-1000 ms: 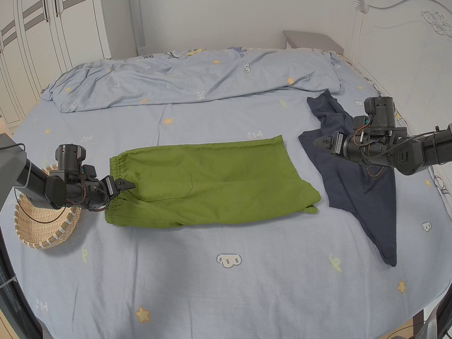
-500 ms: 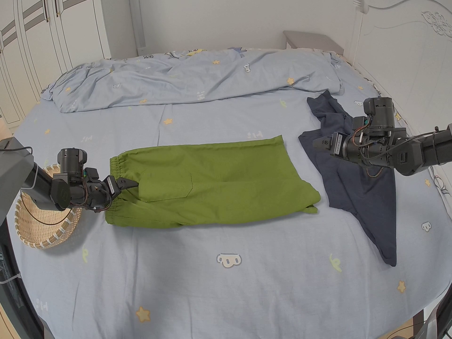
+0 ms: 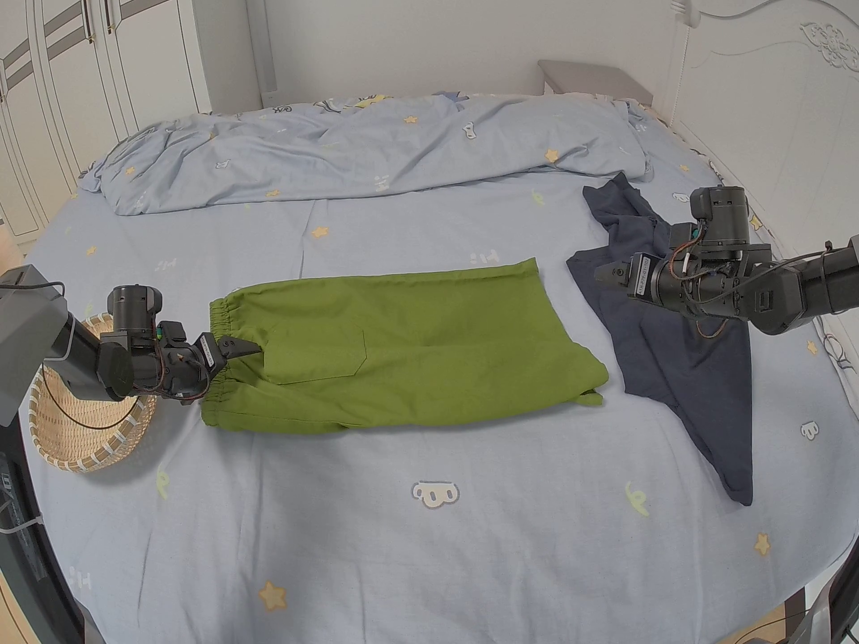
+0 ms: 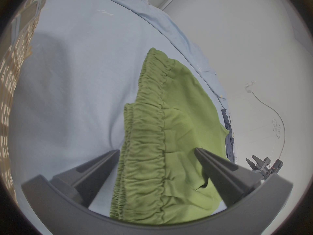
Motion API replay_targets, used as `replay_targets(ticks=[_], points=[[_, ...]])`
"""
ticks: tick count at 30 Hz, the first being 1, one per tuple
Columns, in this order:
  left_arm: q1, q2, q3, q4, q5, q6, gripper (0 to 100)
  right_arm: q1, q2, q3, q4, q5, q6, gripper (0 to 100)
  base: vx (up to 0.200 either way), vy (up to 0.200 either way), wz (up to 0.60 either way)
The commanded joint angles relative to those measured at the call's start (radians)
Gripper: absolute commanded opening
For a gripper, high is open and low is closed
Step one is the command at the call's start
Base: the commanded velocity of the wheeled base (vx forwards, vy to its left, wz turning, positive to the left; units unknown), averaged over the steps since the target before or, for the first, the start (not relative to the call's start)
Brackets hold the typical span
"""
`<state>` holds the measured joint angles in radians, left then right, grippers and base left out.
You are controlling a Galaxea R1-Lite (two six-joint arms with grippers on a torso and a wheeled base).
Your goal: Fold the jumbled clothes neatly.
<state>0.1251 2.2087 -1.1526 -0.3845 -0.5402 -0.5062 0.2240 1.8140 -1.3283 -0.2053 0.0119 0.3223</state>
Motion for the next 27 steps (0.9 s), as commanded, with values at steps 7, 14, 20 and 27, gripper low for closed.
replay_targets(ticks=[7, 14, 20, 27], points=[[0.001, 0.002, 0.002, 0.001, 0.008, 0.006, 0, 0.0, 0.002, 0.0, 0.0, 0.0, 0.0, 100, 0.0, 0.0, 0.0], [0.002, -0.034, 0.013, 0.003, 0.014, 0.011, 0, 0.0, 0.002, 0.0, 0.0, -0.001, 0.0, 100, 0.0, 0.0, 0.0], [-0.004, -0.11, 0.03, 0.016, 0.014, 0.011, 0, 0.0, 0.002, 0.0, 0.001, -0.003, -0.002, 100, 0.0, 0.0, 0.0], [-0.004, -0.169, 0.01, 0.125, 0.014, 0.023, 0, -0.002, 0.001, 0.0, 0.003, -0.001, -0.002, 100, 0.0, 0.0, 0.0]])
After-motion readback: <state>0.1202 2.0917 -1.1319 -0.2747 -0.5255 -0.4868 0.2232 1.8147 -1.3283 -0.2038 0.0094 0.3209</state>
